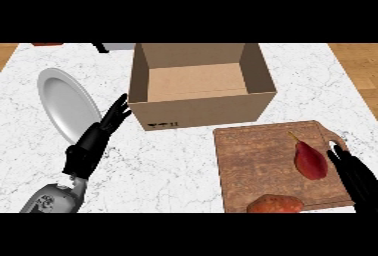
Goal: Pick the sweet potato from the cutting board and place it in the cardboard box
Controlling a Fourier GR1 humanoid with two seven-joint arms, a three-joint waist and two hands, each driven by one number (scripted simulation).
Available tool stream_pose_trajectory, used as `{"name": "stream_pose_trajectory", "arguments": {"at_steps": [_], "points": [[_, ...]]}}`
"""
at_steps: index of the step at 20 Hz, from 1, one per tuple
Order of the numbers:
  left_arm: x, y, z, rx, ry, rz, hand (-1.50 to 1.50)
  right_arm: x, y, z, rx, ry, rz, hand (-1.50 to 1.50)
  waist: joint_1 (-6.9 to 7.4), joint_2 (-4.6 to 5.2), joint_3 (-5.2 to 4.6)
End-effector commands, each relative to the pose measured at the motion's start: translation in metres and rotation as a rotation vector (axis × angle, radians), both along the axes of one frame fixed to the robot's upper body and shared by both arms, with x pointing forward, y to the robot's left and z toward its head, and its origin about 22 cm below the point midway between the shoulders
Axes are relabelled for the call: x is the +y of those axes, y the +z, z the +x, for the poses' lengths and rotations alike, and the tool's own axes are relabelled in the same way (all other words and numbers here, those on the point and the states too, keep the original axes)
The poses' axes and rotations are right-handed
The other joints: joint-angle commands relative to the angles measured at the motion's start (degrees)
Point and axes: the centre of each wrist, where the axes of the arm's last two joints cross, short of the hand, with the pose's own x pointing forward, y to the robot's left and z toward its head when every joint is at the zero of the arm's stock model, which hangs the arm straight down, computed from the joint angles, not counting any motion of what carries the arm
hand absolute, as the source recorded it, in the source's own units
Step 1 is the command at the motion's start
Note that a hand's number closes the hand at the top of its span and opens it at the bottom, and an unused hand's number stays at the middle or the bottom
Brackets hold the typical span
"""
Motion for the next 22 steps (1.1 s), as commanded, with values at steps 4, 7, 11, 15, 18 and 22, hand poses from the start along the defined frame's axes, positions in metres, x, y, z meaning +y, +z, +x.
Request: {"name": "stream_pose_trajectory", "arguments": {"at_steps": [4, 7, 11, 15, 18, 22], "points": [[0.004, -0.002, 0.004, -0.012, -0.030, -0.007, 0.00, 0.038, 0.072, -0.045, 0.226, -0.014, -0.023, -1.50, 2.06, 0.82, 0.27], [-0.021, 0.006, 0.013, -0.023, -0.060, -0.019, 0.00, 0.050, 0.086, -0.048, 0.302, -0.036, -0.028, -1.50, 3.00, 1.09, 0.37], [0.000, 0.000, -0.002, -0.019, -0.069, -0.015, 0.00, 0.065, 0.080, -0.041, 0.319, -0.082, 0.036, -1.50, 4.13, 1.06, 0.43], [-0.024, -0.001, 0.007, -0.003, -0.074, -0.011, 0.00, 0.070, 0.071, -0.015, 0.300, -0.099, 0.054, -1.50, 4.04, 1.09, 0.50], [-0.015, 0.009, 0.021, -0.015, -0.067, -0.007, 0.00, 0.066, 0.075, -0.003, 0.307, -0.101, 0.042, -1.50, 3.86, 1.06, 0.52], [-0.015, 0.019, 0.033, -0.002, -0.083, -0.010, 0.00, 0.077, 0.060, -0.003, 0.359, -0.149, 0.016, -1.50, 3.67, 1.02, 0.52]]}}
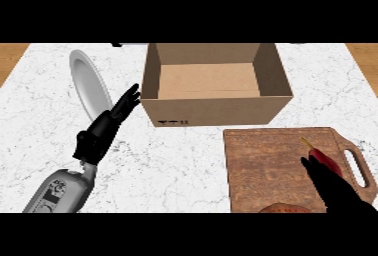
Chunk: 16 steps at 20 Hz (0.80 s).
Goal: Pick the sweet potato from the cutting board and place it in the cardboard box
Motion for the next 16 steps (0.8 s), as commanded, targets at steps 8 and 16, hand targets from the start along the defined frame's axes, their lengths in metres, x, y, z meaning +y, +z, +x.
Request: {"name": "stream_pose_trajectory", "arguments": {"at_steps": [8, 16], "points": [[0.007, -0.004, -0.023, 0.008, 0.004, 0.005, 0.00, 0.003, -0.032, 0.014, 0.060, -0.034, -0.020, -1.50, 0.09, -0.09, 0.04], [-0.014, -0.011, -0.006, -0.004, 0.005, 0.004, 0.00, 0.009, -0.032, 0.029, 0.037, -0.023, -0.029, -1.50, -0.01, -0.04, 0.03]]}}
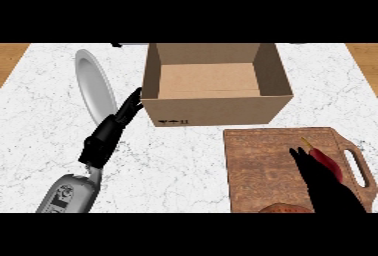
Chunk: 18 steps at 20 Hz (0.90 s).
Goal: Pick the sweet potato from the cutting board and place it in the cardboard box
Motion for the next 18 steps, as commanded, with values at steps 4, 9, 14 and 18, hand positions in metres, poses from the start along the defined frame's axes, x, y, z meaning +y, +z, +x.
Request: {"name": "stream_pose_trajectory", "arguments": {"at_steps": [4, 9, 14, 18], "points": [[-0.011, -0.010, 0.012, -0.006, -0.002, -0.019, 0.00, -0.010, 0.001, 0.008, 0.048, 0.006, -0.006, -1.50, -0.17, 0.06, -0.02], [0.006, 0.009, -0.006, -0.006, -0.001, -0.017, 0.00, -0.003, -0.033, 0.011, 0.104, 0.017, -0.037, -1.50, 0.15, 0.00, 0.00], [-0.003, 0.016, -0.011, -0.001, 0.000, -0.014, 0.00, 0.006, -0.045, 0.010, 0.119, 0.001, -0.037, -1.50, 0.09, 0.00, -0.01], [0.005, 0.009, 0.006, -0.005, -0.011, -0.016, 0.00, 0.001, -0.062, 0.011, 0.118, 0.012, -0.043, -1.50, -0.05, 0.04, -0.01]]}}
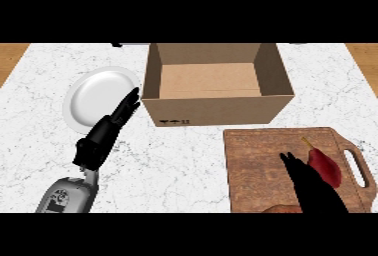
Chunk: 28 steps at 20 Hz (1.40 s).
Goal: Pick the sweet potato from the cutting board and place it in the cardboard box
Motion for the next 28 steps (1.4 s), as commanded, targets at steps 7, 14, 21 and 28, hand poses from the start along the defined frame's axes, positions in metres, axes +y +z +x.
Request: {"name": "stream_pose_trajectory", "arguments": {"at_steps": [7, 14, 21, 28], "points": [[0.003, 0.008, 0.000, 0.000, -0.005, -0.008, 0.00, -0.021, -0.033, 0.010, 0.017, -0.017, -0.066, -1.50, 0.11, 0.04, 0.06], [0.002, -0.009, 0.012, 0.005, -0.004, 0.008, 0.00, 0.006, -0.040, 0.004, 0.049, 0.014, -0.065, 1.50, -0.12, 0.13, 0.04], [0.008, -0.021, -0.008, 0.018, -0.010, -0.010, 0.00, -0.013, -0.055, 0.015, -0.034, 0.058, -0.140, 1.50, 0.31, 0.10, 0.06], [-0.006, 0.004, 0.016, -0.004, -0.025, 0.003, 0.00, 0.099, 0.005, 0.025, -0.281, 0.330, -0.149, 1.50, 1.60, 0.17, -0.04]]}}
